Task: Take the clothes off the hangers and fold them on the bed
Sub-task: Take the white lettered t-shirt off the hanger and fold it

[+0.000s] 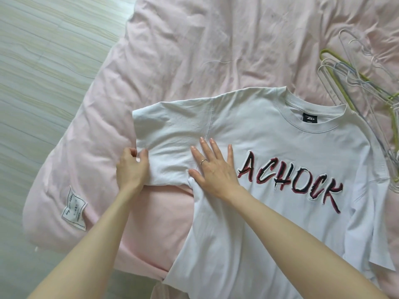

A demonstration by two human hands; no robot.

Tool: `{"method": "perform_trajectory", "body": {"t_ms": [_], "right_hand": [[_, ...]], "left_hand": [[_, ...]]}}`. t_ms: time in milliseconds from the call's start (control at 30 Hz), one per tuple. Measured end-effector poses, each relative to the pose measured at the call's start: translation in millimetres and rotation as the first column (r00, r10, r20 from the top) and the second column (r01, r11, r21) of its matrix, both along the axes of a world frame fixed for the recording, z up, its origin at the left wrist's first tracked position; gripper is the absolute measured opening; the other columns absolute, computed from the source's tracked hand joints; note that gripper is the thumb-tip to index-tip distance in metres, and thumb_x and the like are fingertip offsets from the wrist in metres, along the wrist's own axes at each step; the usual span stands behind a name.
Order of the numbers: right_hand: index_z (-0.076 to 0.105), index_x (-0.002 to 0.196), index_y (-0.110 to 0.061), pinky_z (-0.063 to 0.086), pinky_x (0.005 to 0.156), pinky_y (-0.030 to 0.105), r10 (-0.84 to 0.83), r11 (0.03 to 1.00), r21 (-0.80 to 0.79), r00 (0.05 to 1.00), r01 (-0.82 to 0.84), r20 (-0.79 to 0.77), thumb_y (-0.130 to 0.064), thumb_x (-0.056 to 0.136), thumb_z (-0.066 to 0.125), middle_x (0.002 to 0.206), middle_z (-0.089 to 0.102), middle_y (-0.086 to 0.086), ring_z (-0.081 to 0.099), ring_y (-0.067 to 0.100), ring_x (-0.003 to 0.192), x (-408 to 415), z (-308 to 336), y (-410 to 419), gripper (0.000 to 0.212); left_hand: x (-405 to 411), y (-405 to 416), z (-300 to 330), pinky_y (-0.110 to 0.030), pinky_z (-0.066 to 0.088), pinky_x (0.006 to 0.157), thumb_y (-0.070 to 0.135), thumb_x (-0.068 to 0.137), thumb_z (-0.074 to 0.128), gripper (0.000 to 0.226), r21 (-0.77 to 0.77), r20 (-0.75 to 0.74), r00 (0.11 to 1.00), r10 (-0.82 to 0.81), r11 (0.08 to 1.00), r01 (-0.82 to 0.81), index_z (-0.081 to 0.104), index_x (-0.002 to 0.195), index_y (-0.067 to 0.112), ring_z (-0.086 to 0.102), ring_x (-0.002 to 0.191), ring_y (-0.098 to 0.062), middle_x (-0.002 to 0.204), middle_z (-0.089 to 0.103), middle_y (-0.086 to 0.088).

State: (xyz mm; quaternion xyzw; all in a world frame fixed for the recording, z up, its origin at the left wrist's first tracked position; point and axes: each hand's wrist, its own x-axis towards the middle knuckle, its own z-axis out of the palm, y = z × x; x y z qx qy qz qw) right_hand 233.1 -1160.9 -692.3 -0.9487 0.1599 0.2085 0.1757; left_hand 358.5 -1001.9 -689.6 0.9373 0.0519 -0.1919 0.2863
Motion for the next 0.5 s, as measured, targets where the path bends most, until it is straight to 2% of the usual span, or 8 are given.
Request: {"method": "perform_trajectory", "body": {"t_ms": [67, 100, 167, 233, 300, 333, 400, 500], "right_hand": [[0.009, 0.151, -0.031, -0.011, 0.111, 0.057, 0.011, 1.0, 0.006, 1.0, -0.011, -0.005, -0.056, 0.095, 0.03, 0.159, -0.007, -0.003, -0.01, 0.018, 0.146, 1.8, 1.5, -2.9, 0.065], [0.008, 0.151, -0.031, -0.011, 0.111, 0.056, 0.012, 1.0, 0.009, 1.0, -0.012, -0.007, -0.056, 0.095, 0.03, 0.159, -0.007, -0.003, -0.011, 0.018, 0.146, 2.2, 2.2, -5.2, 0.065], [0.008, 0.151, -0.031, -0.011, 0.112, 0.056, -0.005, 1.0, 0.015, 1.0, 0.005, -0.004, -0.055, 0.095, 0.03, 0.159, -0.007, -0.004, -0.011, 0.017, 0.146, 4.3, 2.4, -11.9, 0.064], [0.009, 0.151, -0.03, -0.01, 0.112, 0.056, -0.025, 1.0, 0.009, 1.0, 0.025, 0.004, -0.055, 0.096, 0.028, 0.159, -0.007, -0.004, -0.011, 0.017, 0.146, 7.7, 1.8, -18.8, 0.063], [0.01, 0.151, -0.029, -0.008, 0.112, 0.056, -0.037, 0.999, -0.005, 0.999, 0.038, 0.019, -0.055, 0.096, 0.027, 0.159, -0.006, -0.003, -0.01, 0.017, 0.146, 13.5, 0.9, -24.8, 0.063], [0.01, 0.151, -0.029, -0.008, 0.112, 0.055, -0.038, 0.999, -0.007, 0.999, 0.038, 0.018, -0.054, 0.096, 0.028, 0.159, -0.006, -0.003, -0.01, 0.017, 0.146, 16.0, 1.7, -27.3, 0.063], [0.01, 0.151, -0.029, -0.008, 0.112, 0.055, -0.04, 0.999, -0.011, 0.999, 0.04, 0.021, -0.052, 0.096, 0.032, 0.159, -0.006, -0.003, -0.011, 0.017, 0.146, 21.4, 3.4, -31.8, 0.064], [0.009, 0.151, -0.029, -0.008, 0.113, 0.054, -0.048, 0.999, -0.001, 0.999, 0.048, 0.01, -0.05, 0.096, 0.033, 0.159, -0.007, -0.003, -0.011, 0.017, 0.146, 28.8, 5.3, -35.7, 0.063]], "left_hand": [[21.7, -4.4, 3.0, -0.036, 0.034, 0.068, 0.052, 0.083, 0.058, 0.041, -0.195, -0.172, 0.976, 0.135, 0.966, -0.168, 0.053, 0.069, 0.013, 0.05, 0.078, -0.028, 0.071, 0.054, -0.007], [33.7, -9.3, 8.2, -0.035, 0.036, 0.063, 0.06, 0.076, 0.06, 0.047, -0.317, -0.287, 0.935, 0.211, 0.9, -0.3, 0.052, 0.065, 0.015, 0.049, 0.072, -0.027, 0.067, 0.054, -0.005], [60.3, -19.5, 15.2, -0.028, 0.045, 0.054, 0.067, 0.074, 0.059, 0.052, -0.43, -0.489, 0.834, 0.257, 0.761, -0.486, 0.06, 0.076, 0.015, 0.061, 0.062, -0.022, 0.07, 0.064, -0.002], [83.0, -31.1, 16.5, -0.021, 0.046, 0.047, 0.067, 0.075, 0.059, 0.051, -0.478, -0.538, 0.826, 0.168, 0.746, -0.463, 0.062, 0.081, 0.016, 0.06, 0.051, -0.011, 0.063, 0.062, 0.003], [99.1, -44.0, 13.1, -0.027, 0.052, 0.057, 0.057, 0.072, 0.07, 0.042, -0.486, -0.465, 0.874, 0.14, 0.785, -0.384, 0.062, 0.082, 0.017, 0.062, 0.06, -0.013, 0.072, 0.061, 0.001], [103.9, -49.0, 9.4, -0.029, 0.052, 0.066, 0.044, 0.076, 0.071, 0.029, -0.507, -0.365, 0.918, 0.157, 0.794, -0.337, 0.062, 0.081, 0.017, 0.06, 0.065, -0.014, 0.076, 0.061, 0.0], [106.7, -57.0, 7.3, -0.024, 0.045, 0.069, 0.023, 0.087, 0.064, 0.011, -0.525, -0.125, 0.981, 0.146, 0.83, -0.191, 0.062, 0.081, 0.014, 0.053, 0.066, -0.007, 0.073, 0.056, 0.004], [107.2, -59.0, 1.6, -0.02, 0.041, 0.075, 0.019, 0.089, 0.059, 0.014, -0.407, 0.171, 0.984, 0.058, 0.913, 0.017, 0.065, 0.095, 0.008, 0.055, 0.078, -0.01, 0.081, 0.061, 0.004]]}}
